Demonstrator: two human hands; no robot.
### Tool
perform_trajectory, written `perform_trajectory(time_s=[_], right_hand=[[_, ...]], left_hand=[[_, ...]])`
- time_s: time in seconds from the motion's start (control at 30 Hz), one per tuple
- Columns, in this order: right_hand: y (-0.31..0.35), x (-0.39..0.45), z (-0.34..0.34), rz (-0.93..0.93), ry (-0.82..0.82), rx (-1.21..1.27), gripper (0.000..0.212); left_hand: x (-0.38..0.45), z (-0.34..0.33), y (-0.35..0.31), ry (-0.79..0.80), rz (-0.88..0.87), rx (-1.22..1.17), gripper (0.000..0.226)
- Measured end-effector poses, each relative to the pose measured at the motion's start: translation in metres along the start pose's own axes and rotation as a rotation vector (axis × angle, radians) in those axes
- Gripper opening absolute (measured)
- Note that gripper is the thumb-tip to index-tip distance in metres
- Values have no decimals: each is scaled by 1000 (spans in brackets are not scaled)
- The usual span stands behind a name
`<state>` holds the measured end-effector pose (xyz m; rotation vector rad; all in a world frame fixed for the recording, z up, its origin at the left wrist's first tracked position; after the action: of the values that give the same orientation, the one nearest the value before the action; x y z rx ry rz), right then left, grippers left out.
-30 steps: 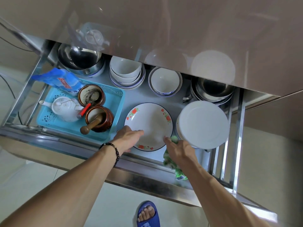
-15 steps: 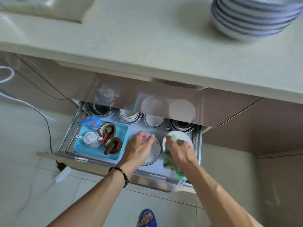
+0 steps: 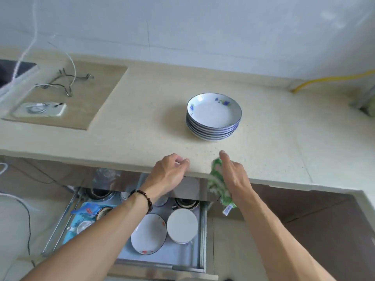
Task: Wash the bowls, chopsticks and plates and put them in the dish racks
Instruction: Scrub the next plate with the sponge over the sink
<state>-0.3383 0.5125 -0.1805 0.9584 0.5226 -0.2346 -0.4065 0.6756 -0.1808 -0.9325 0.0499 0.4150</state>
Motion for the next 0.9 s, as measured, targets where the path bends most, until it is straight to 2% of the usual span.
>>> perform_trajectory(time_s=[0.2,0.3,0.37,0.43,0.57,0.67,0.77,0.9], right_hand=[[52,69,69,12,-77,65,67],[73,123,97,-15,-103,52,60],[85,155,108,-19,-94,18,62],[98,183,112,-18,-63,-37,71],[118,209,104,72,61,-202,59],[120,217,95,65,85,-249,65],[113,225,90,153,55,-348,50],[111,228,90,195,46,-307,38]], left_hand=[[63,-4,-57,-80,29,-19,41],[106,-7,-75,-185,95,-12,33],[134,-10,-80,-273,140,-1,40],[156,-15,-78,-335,198,16,50],[178,-23,-75,-386,311,3,42],[186,-27,-74,-417,332,-44,32],[185,-31,-75,-488,317,-58,23],[182,-34,-74,-505,297,-86,34]])
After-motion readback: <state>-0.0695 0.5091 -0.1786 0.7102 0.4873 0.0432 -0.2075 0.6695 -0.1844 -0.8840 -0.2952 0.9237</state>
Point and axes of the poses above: each hand's wrist, its own x-axis towards the middle knuckle, its own z-axis out of the back of the hand, y = z × x, the point moved 1 cm from there along x, towards the middle knuckle, and after that the axes turned 8 degrees about -z, right-handed, at the moved point
